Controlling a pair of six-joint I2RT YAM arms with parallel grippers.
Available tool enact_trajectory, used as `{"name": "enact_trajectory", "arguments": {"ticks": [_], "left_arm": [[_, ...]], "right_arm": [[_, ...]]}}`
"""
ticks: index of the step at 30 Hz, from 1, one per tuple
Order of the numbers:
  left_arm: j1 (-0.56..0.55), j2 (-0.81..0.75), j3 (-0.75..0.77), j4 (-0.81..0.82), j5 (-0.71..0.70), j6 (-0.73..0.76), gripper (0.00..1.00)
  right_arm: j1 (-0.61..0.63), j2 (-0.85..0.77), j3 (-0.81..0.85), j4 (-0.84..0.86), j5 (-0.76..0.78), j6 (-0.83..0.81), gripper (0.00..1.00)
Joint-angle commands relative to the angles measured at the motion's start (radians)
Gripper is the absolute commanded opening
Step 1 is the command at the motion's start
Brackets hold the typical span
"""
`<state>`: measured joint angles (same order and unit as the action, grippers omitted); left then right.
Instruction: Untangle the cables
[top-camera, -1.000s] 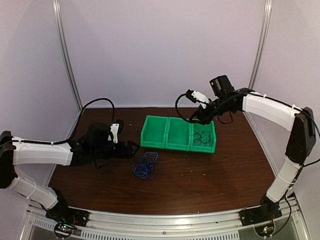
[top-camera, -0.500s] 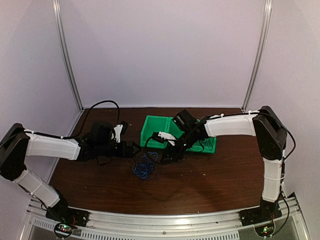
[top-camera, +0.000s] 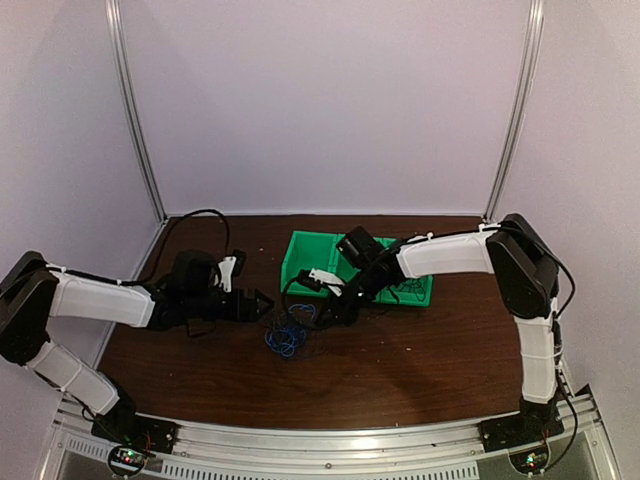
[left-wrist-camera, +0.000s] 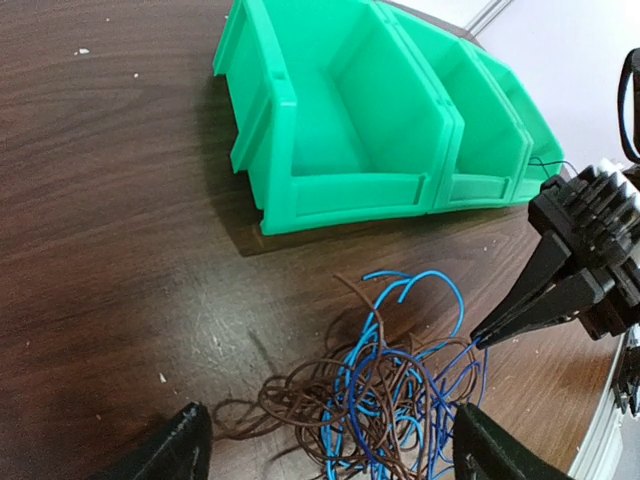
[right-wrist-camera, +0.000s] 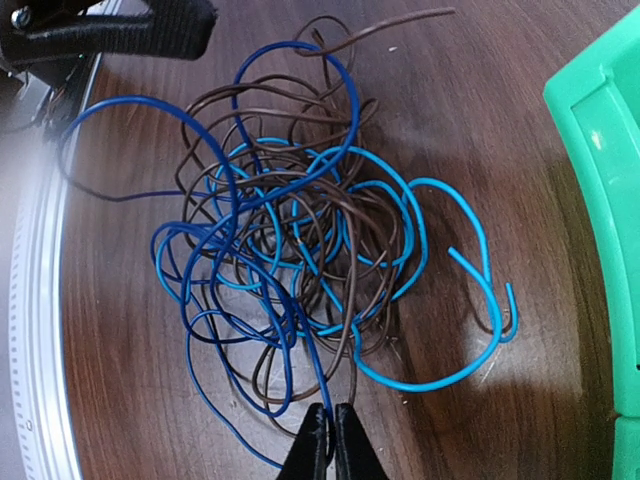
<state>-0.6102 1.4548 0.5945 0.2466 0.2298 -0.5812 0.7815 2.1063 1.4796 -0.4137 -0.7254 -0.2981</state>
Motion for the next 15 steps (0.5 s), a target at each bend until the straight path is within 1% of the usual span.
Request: {"name": "enact_trajectory", "arguments": {"ticks": [1,4,5,6,7,10,12,15], "left_arm": [[0.007,-0.061,-0.005,0.078,0.006,0.029,0.84],[0.006,-0.105,-0.019,0.114,0.016,0.058,0.83],[0.004,-0.128,-0.029,0.153,0.039,0.069,0.83],[-0.001,-0.154,-0.042,0.198,0.055,0.081,0.81],[-0.012,-0.188,-0.068,0.253,0.048,0.098,0.78],[-0.079,-0.295,-0.19,0.508,-0.027,0.163,0.78],[-0.108,-0.299,-0.211,0.61,-0.029,0.196,0.78],[-0.183,-0.244,-0.159,0.621,-0.036,0.276,0.78]], "right_arm": [[0.016,-0.071,0.005,-0.016,0.013,-0.01,0.0],[0.022,-0.137,0.008,-0.069,0.019,-0.038,0.0],[0.023,-0.162,0.01,-0.088,0.012,-0.044,0.0],[0.024,-0.186,0.012,-0.11,0.0,-0.049,0.0],[0.025,-0.212,0.013,-0.12,-0.019,-0.051,0.0],[0.027,-0.285,0.024,-0.142,-0.072,-0.054,0.0],[0.03,-0.316,0.055,-0.167,-0.089,-0.062,0.0],[0.03,-0.349,0.089,-0.176,-0.089,-0.069,0.0]]}}
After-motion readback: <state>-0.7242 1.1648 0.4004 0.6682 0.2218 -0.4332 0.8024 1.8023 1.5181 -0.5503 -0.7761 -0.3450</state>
